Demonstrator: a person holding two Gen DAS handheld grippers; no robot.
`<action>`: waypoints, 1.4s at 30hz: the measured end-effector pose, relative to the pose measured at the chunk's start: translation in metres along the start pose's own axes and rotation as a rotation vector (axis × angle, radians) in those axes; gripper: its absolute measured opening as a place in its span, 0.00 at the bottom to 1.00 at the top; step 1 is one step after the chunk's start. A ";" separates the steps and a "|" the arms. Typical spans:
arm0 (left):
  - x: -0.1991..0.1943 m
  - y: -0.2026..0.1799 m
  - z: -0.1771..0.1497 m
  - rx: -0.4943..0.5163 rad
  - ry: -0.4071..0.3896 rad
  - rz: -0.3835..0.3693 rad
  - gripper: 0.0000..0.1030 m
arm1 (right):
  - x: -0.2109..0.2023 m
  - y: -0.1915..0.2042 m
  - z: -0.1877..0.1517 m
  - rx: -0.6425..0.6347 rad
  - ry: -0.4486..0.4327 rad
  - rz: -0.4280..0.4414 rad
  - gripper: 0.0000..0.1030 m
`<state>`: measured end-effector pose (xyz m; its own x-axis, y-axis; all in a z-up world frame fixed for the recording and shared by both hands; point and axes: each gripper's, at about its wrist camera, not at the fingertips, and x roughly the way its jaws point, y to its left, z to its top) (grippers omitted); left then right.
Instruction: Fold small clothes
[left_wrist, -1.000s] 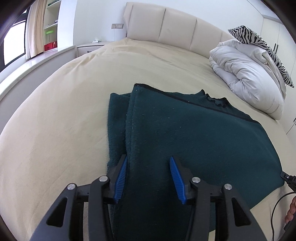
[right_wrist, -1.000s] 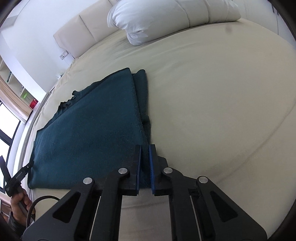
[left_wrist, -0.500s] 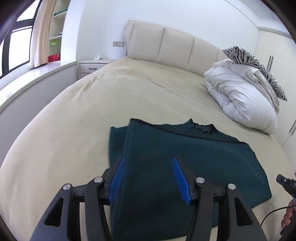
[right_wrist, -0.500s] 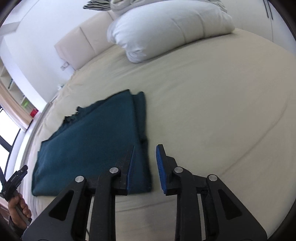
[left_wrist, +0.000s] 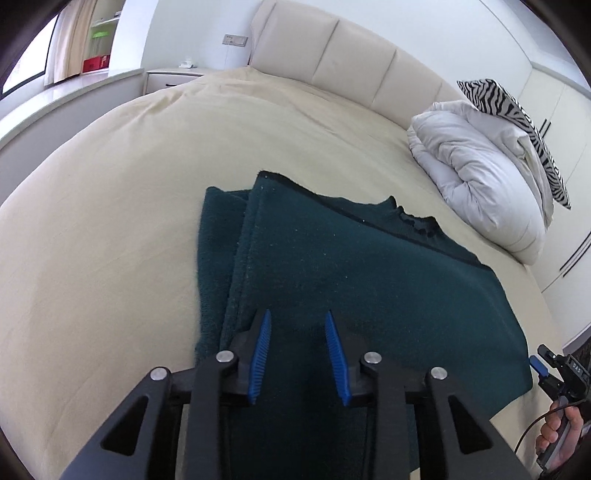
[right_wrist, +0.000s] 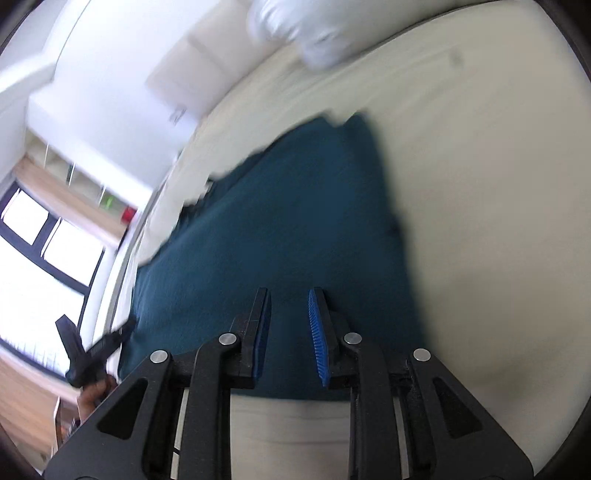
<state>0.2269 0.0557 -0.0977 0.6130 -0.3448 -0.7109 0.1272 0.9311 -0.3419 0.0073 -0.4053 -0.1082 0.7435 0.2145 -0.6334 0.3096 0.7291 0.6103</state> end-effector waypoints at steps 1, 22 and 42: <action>-0.005 -0.005 0.000 -0.004 -0.012 0.005 0.50 | -0.011 -0.010 0.009 0.024 -0.033 -0.006 0.41; 0.025 -0.035 -0.017 0.080 0.040 -0.029 0.56 | 0.077 -0.021 0.062 0.267 0.245 0.128 0.43; 0.024 -0.002 -0.016 -0.036 0.035 -0.183 0.49 | 0.093 0.130 0.059 -0.199 0.215 -0.310 0.13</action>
<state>0.2284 0.0434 -0.1238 0.5549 -0.5125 -0.6553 0.2059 0.8478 -0.4887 0.1516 -0.3287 -0.0590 0.4861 0.0806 -0.8702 0.3633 0.8870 0.2851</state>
